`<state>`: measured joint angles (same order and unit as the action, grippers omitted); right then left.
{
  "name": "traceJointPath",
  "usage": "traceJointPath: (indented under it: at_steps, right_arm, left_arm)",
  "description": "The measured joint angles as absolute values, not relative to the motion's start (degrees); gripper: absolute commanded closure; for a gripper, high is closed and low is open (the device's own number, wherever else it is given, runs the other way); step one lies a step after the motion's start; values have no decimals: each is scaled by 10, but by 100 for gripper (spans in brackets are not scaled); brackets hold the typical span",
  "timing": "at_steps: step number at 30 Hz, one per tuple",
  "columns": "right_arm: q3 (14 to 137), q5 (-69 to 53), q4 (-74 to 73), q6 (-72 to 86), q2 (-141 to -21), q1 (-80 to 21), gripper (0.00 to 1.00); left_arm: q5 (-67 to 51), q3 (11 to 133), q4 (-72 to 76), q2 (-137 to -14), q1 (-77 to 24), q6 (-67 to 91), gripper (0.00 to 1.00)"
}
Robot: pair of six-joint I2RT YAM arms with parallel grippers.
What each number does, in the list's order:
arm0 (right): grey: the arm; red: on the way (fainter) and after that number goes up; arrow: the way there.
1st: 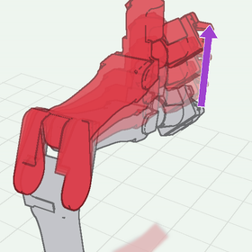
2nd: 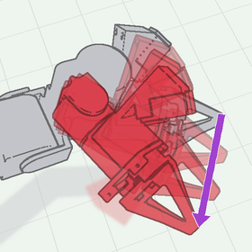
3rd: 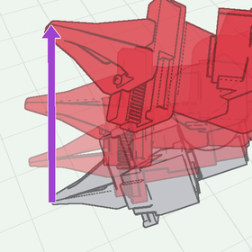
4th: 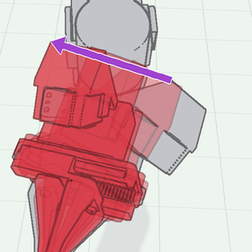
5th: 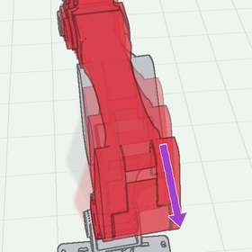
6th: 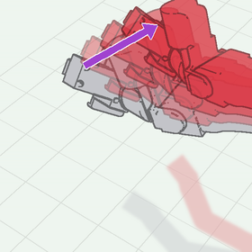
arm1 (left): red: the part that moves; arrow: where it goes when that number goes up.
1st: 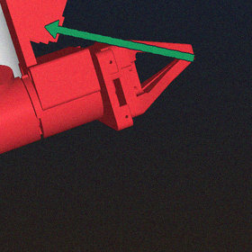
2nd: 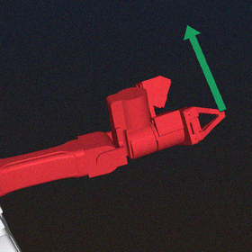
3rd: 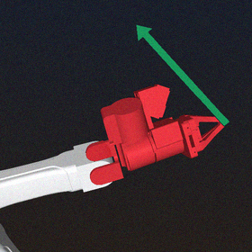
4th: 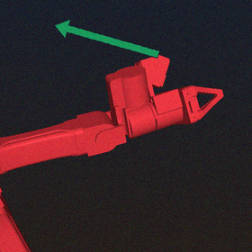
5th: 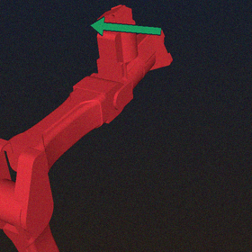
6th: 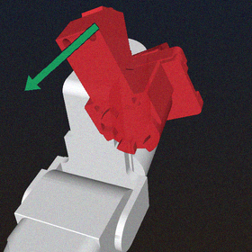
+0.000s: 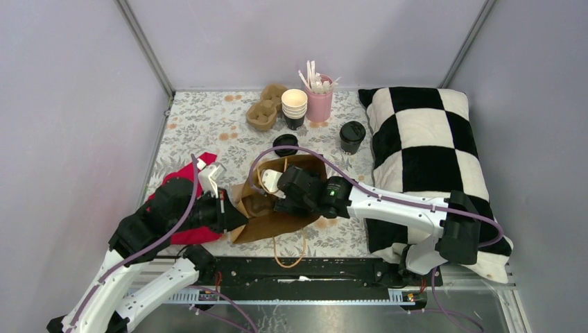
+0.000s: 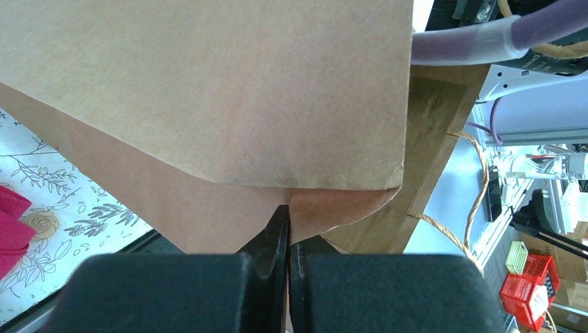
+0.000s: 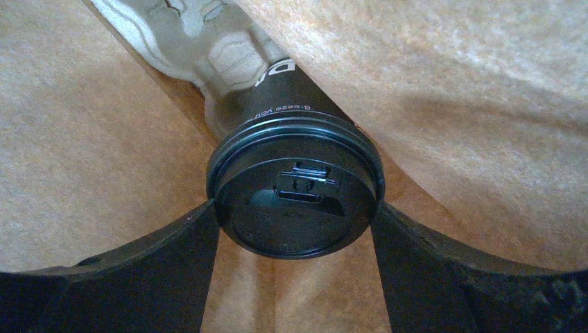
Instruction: Pack the takeout coffee
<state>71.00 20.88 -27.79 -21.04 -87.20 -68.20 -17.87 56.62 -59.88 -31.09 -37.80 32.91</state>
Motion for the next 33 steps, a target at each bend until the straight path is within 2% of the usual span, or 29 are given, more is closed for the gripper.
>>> traceJointPath:
  at_steps: [33]
  right_arm:
    - [741,232,-312,-197,-922,-682,42]
  left_arm:
    - [-172,542,-585,-297,-378,335,100]
